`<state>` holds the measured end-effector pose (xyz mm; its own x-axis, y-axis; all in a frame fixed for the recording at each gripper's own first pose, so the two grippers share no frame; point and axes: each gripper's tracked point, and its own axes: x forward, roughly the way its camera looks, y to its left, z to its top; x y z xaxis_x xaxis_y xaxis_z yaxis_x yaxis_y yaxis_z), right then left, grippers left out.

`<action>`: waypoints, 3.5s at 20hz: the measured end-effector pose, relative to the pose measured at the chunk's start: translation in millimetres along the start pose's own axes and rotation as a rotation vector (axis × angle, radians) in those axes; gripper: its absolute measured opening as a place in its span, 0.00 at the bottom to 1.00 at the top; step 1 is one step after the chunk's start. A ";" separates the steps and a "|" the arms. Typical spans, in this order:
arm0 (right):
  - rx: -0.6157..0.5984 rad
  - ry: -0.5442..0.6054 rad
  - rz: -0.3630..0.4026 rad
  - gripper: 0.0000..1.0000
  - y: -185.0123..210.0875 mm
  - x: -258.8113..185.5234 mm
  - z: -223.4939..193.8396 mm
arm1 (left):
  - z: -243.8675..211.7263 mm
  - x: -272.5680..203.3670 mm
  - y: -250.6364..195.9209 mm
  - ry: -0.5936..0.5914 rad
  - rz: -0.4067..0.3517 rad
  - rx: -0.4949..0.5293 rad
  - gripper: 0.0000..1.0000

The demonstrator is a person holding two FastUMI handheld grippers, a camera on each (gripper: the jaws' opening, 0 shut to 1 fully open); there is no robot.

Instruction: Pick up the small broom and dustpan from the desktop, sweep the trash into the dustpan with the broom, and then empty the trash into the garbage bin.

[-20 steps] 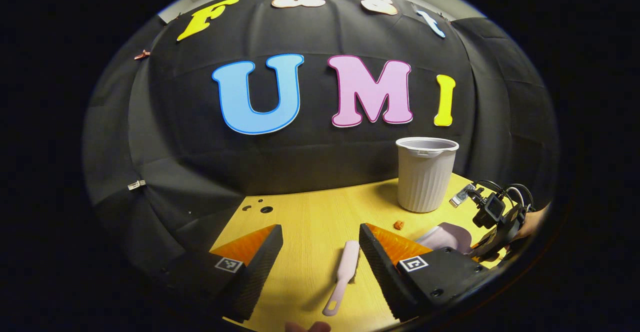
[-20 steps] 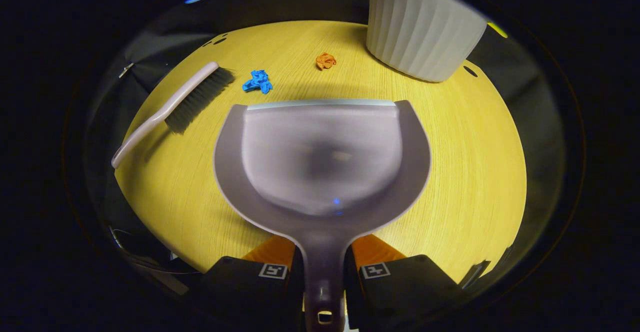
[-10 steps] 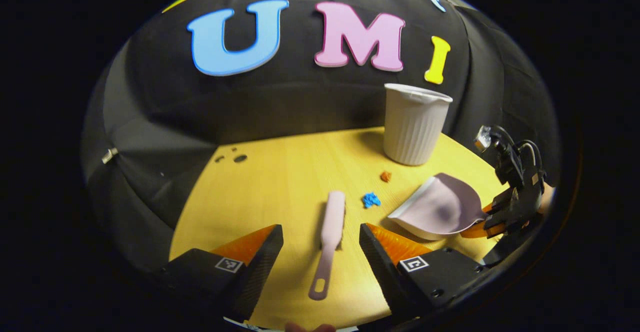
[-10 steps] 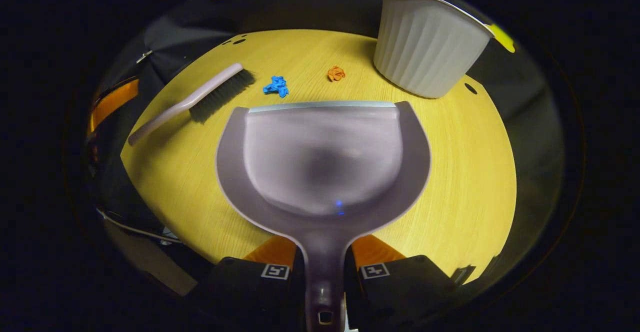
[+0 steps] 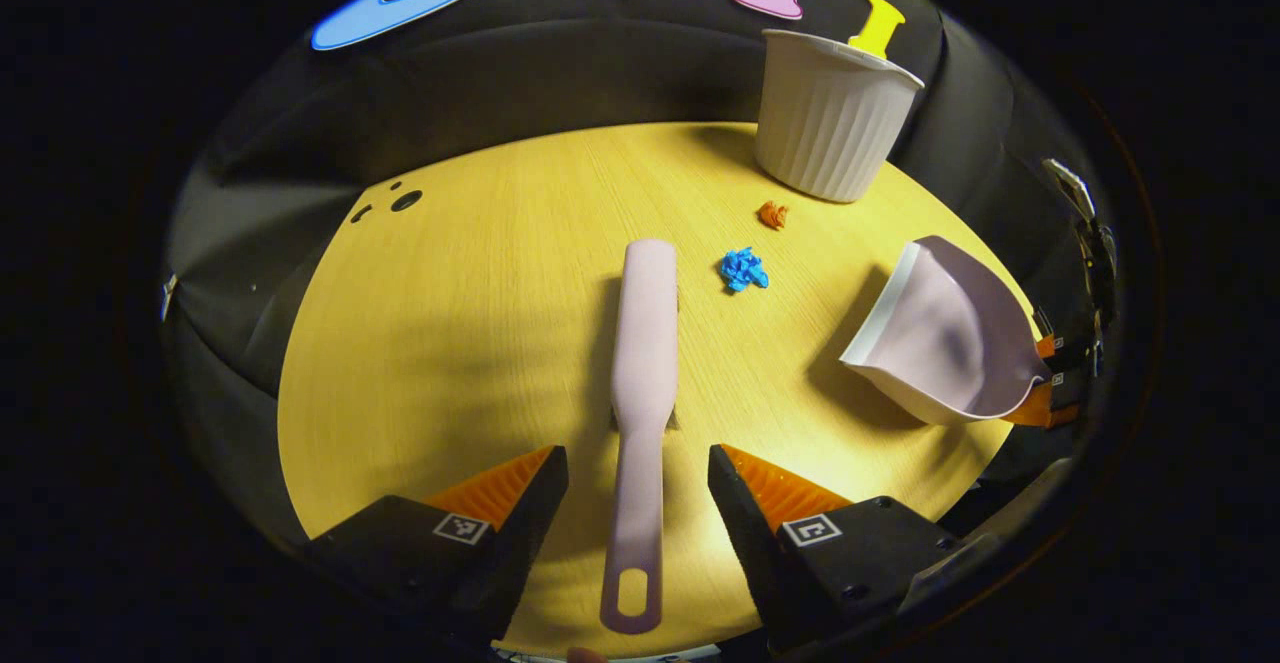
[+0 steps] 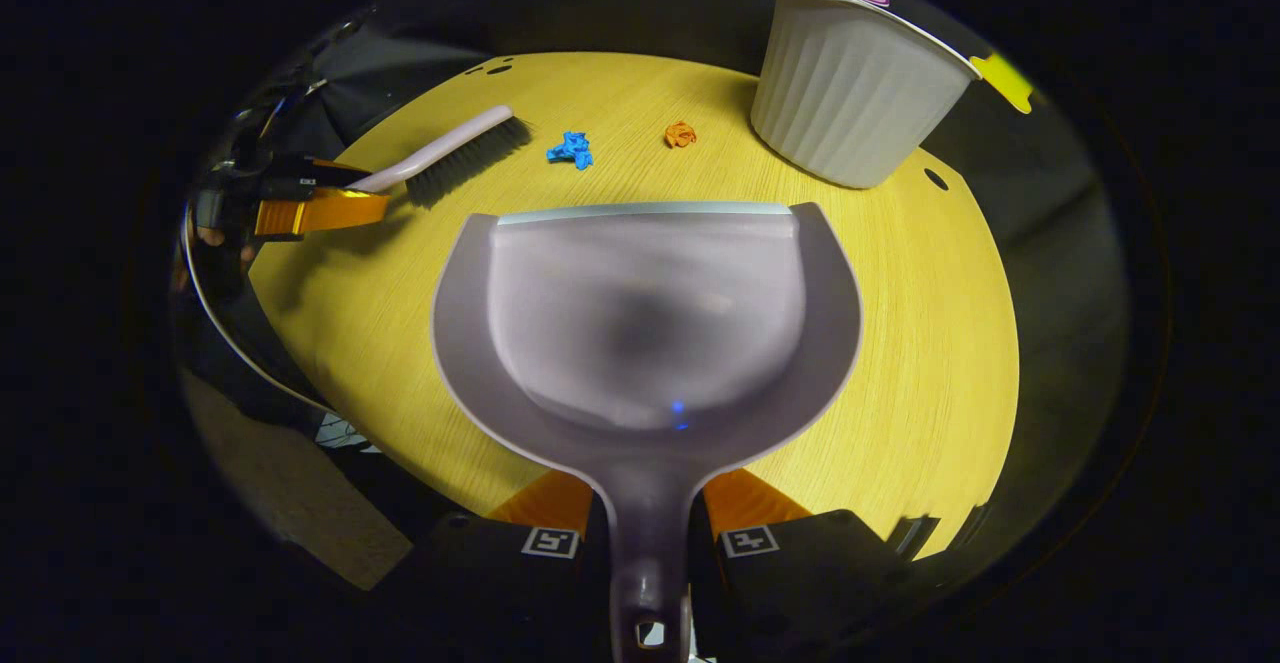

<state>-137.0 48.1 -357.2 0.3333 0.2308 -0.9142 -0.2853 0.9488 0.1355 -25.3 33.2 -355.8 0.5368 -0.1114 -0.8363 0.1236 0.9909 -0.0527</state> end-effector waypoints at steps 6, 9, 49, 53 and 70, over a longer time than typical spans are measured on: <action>-0.004 0.016 0.006 0.37 -0.7 -1.0 0.1 | -16.9 23.2 -3.3 0.102 -0.010 0.011 0.81; -0.028 0.024 0.005 0.37 -2.8 -2.2 3.7 | -21.6 27.7 0.0 0.119 0.008 0.011 0.72; -0.207 0.156 0.132 0.37 -43.0 45.0 68.9 | 114.0 81.7 -142.2 -0.042 -0.512 0.331 0.29; -0.153 0.075 0.106 0.37 -39.6 47.7 65.6 | 126.5 75.6 -136.1 -0.077 -0.459 0.282 0.33; 0.228 -0.010 -0.082 0.37 -94.3 -120.2 99.4 | 83.5 32.6 -40.7 -0.164 -0.232 0.127 0.29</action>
<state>-60.8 -47.7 -222.1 0.3563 0.1517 -0.9220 -0.0468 0.9884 0.1445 56.9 -17.1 -335.3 0.6081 -0.3541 -0.7105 0.3559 0.9216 -0.1547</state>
